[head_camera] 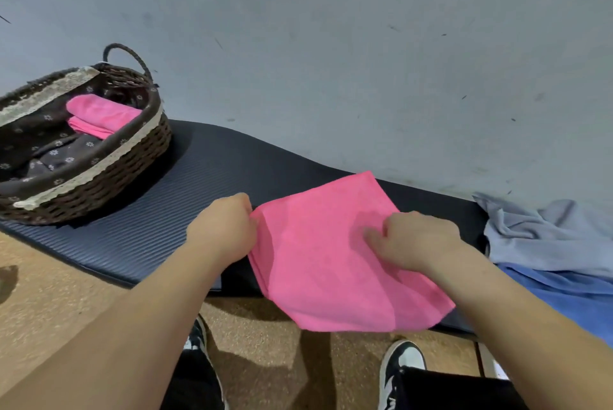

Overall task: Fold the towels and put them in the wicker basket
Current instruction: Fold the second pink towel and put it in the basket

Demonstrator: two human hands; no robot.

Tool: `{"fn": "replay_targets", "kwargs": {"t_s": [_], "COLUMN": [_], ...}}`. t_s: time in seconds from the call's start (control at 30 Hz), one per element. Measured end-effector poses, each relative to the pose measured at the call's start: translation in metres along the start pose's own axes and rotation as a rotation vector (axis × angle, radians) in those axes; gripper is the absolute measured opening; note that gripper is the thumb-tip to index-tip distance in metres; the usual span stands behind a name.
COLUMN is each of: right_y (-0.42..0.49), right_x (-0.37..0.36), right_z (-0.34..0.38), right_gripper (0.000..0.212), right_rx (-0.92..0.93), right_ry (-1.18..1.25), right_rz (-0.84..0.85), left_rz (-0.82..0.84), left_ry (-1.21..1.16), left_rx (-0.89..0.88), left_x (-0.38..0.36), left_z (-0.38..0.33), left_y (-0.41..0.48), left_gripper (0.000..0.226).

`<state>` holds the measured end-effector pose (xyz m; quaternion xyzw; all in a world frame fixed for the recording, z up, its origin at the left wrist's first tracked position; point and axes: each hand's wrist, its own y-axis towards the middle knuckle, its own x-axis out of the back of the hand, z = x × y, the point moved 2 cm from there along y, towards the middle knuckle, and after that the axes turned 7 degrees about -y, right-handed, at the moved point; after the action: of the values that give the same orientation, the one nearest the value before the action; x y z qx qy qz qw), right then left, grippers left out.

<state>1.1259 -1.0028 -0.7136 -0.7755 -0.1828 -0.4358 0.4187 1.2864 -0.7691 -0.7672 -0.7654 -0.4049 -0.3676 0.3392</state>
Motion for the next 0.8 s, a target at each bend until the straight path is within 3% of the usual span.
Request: {"fn": "replay_targets", "kwargs": {"t_s": [0.07, 0.17, 0.23, 0.3, 0.47, 0.6, 0.7, 0.8], "right_y": [0.023, 0.061, 0.080, 0.098, 0.125, 0.124, 0.119, 0.113], "right_x": [0.005, -0.004, -0.008, -0.004, 0.007, 0.008, 0.007, 0.007], "right_z": [-0.013, -0.015, -0.007, 0.002, 0.009, 0.005, 0.001, -0.006], "right_gripper": [0.042, 0.024, 0.044, 0.049, 0.028, 0.006, 0.017, 0.010], "right_rx": [-0.038, 0.087, 0.201, 0.224, 0.202, 0.214, 0.222, 0.206], "right_ry": [0.082, 0.329, 0.412, 0.400, 0.407, 0.488, 0.544, 0.545], "right_rz": [-0.155, -0.340, -0.339, -0.329, -0.372, -0.430, -0.381, -0.336], "left_rz": [-0.005, -0.012, -0.012, -0.020, -0.037, 0.005, 0.048, 0.108], "left_ry": [-0.005, -0.031, -0.029, -0.036, -0.081, -0.122, -0.115, -0.057], "left_rx": [-0.001, 0.003, 0.001, -0.007, -0.018, 0.023, 0.048, 0.079], "left_x": [-0.002, 0.000, 0.004, 0.006, 0.007, 0.005, 0.004, 0.007], "left_z": [-0.003, 0.000, 0.003, 0.006, 0.009, 0.008, 0.002, -0.003], "left_y": [0.004, 0.006, 0.007, 0.007, 0.011, 0.012, 0.007, 0.004], "left_gripper": [0.019, 0.024, 0.022, 0.019, 0.011, 0.027, 0.018, 0.008]}}
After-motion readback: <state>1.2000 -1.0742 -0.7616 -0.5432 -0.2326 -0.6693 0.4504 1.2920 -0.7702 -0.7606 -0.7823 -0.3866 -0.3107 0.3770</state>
